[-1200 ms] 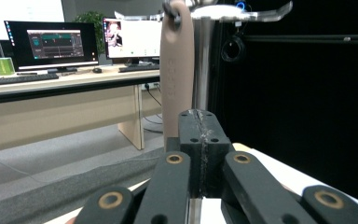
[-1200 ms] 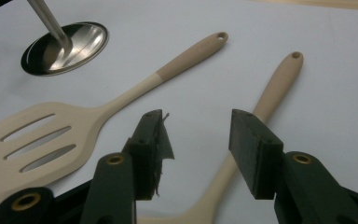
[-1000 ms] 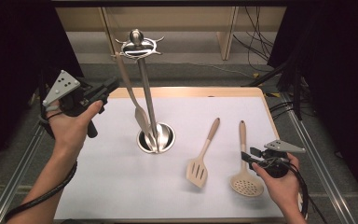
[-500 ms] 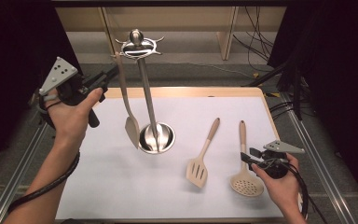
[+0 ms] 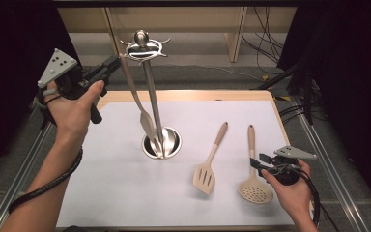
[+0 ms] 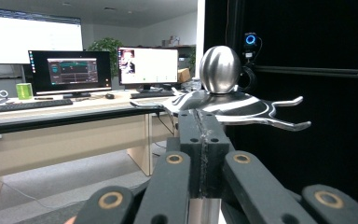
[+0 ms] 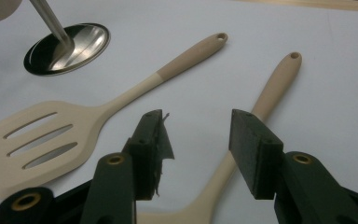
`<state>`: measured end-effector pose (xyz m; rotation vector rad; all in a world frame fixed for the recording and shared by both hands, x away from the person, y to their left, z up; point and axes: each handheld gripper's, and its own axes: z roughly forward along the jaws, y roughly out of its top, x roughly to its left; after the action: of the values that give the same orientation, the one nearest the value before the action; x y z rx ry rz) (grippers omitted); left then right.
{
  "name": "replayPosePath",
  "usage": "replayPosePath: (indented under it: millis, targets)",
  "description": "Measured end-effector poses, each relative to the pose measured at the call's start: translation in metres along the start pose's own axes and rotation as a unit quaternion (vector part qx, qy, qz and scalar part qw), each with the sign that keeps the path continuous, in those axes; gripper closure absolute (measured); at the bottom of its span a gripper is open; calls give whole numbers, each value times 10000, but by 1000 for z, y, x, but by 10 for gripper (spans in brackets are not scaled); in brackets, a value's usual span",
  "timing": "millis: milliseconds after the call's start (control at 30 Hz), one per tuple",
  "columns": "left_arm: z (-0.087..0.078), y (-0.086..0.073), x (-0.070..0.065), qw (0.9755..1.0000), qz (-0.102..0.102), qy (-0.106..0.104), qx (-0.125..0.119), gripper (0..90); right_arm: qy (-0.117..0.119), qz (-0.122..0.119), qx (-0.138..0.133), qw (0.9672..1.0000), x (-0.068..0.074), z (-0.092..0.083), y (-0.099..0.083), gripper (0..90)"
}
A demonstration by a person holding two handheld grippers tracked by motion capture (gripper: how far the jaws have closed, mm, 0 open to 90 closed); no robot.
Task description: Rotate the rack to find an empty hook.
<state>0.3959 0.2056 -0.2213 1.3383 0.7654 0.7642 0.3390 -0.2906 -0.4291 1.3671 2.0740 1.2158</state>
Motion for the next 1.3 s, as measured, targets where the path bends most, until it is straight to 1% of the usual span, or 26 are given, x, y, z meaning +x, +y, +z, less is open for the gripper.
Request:
replayPosePath:
  millis: [33,67,233,267,400,433,500,600,733,767,800,833,867,900,933,967,1000,1033,1067,1100,1133,1167,1200,1233,1267,1300]
  targets:
    - [1,1,1,10000,52,-20,-28,892,-3,-3,-2,10000,0,0,0,556]
    - [0,0,0,10000,-3,4,-8,892,-1,-3,-2,10000,0,0,0,556]
    - [2,2,1,10000,21,25,4,892,14,-28,-10,10000,0,0,0,556]
    - [2,2,1,10000,23,45,21,892,-76,-66,13,9999,0,0,0,556]
    - [2,3,4,9999,-46,101,57,892,9,-7,-7,10000,0,0,0,556]
    - [3,4,5,9999,53,112,21,892,-23,-49,-32,10000,0,1,0,556]
    - [2,4,4,9999,59,120,11,892,-26,-51,-30,10000,0,1,0,556]
    - [0,3,2,10000,35,15,-48,882,-24,-50,-33,10000,0,1,0,556]
    - [-9,-2,-3,9999,116,-51,-81,779,1,13,-3,10000,0,0,0,556]
    - [-14,-5,-4,9999,136,-65,-62,710,-27,136,43,9999,1,0,0,556]
    - [-14,-5,-4,9999,136,-65,-62,682,-27,136,43,9999,1,0,0,556]
    - [-18,-9,-5,9999,125,-72,-62,682,-70,152,60,9998,1,-1,0,558]
    - [-22,-13,-6,9999,131,-69,-31,648,-171,26,67,9998,-1,-1,0,560]
    - [-25,-16,-6,9999,147,-69,0,620,-184,13,62,9998,-2,-1,0,562]
    - [-30,-22,-6,9999,151,-69,41,605,-132,259,124,9995,1,-2,0,563]
    - [-34,-27,-6,9999,129,-67,58,587,-102,355,104,9993,2,-1,0,568]
    - [-38,-32,-5,9998,169,-75,64,569,-96,129,60,9999,-3,-1,1,573]
    - [-41,-36,-5,9998,157,-66,113,547,-137,259,71,9995,0,-1,1,581]
    - [-46,-46,-5,9997,93,-68,194,532,-176,122,96,9997,-2,-1,2,588]
    - [-49,-51,-5,9996,41,-2,275,507,-132,443,146,9988,2,-1,2,596]
    - [-53,-59,-6,9992,-75,-19,380,493,-184,491,262,9983,3,-3,3,602]
    - [-55,-65,-6,9990,-98,-28,445,479,-200,273,169,9993,-1,-1,4,610]
    - [-57,-72,-6,9987,-114,-23,497,470,-208,252,179,9993,-2,-1,5,614]
    - [-59,-79,-6,9984,-135,-35,541,459,-104,301,182,9993,-2,0,5,620]
    - [-60,-85,-6,9982,-162,-54,582,451,-108,346,211,9991,-2,0,6,623]
    - [-62,-94,-7,9973,-210,-61,702,444,-102,350,217,9991,-1,0,6,623]
